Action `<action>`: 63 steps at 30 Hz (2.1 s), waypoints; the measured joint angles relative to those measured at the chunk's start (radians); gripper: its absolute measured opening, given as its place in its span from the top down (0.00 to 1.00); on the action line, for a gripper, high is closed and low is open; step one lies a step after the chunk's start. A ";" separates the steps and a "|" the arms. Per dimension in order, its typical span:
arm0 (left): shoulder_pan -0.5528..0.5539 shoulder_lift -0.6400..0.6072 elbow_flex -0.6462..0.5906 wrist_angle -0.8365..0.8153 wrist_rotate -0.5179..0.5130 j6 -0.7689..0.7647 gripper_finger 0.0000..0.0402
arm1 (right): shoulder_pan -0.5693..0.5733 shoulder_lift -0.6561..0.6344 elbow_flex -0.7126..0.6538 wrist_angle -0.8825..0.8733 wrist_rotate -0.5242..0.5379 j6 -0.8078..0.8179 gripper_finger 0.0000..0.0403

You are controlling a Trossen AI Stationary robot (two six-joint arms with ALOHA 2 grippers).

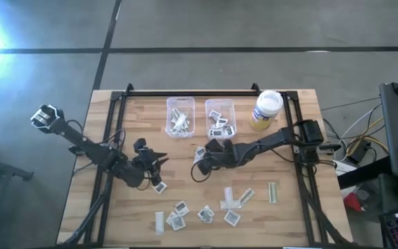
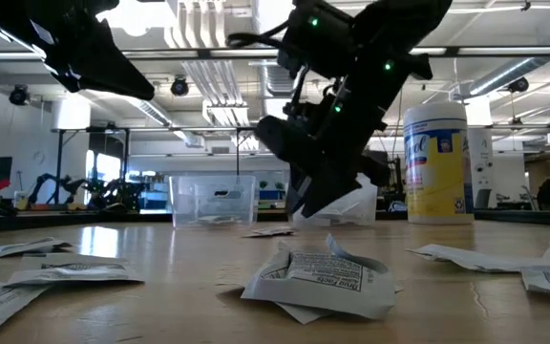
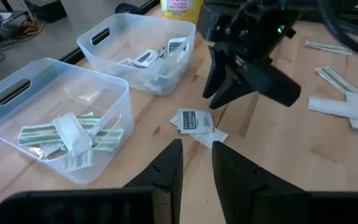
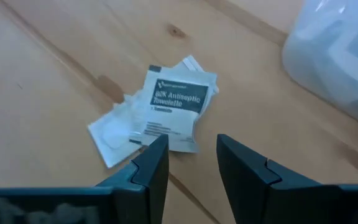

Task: Pick & Place First Aid Supplies
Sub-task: Put the gray towelette pack into the right transparent bin

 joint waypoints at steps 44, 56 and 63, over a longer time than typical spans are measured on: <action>0.005 0.000 0.000 0.000 0.000 -0.004 0.80 | -0.049 0.072 0.001 0.075 -0.052 -0.035 0.80; 0.005 0.000 0.000 0.000 0.000 -0.003 0.80 | -0.046 0.037 -0.002 0.020 -0.073 -0.063 0.98; 0.005 0.000 0.000 0.000 0.000 -0.003 0.80 | -0.001 -0.052 -0.003 -0.027 -0.068 -0.097 0.98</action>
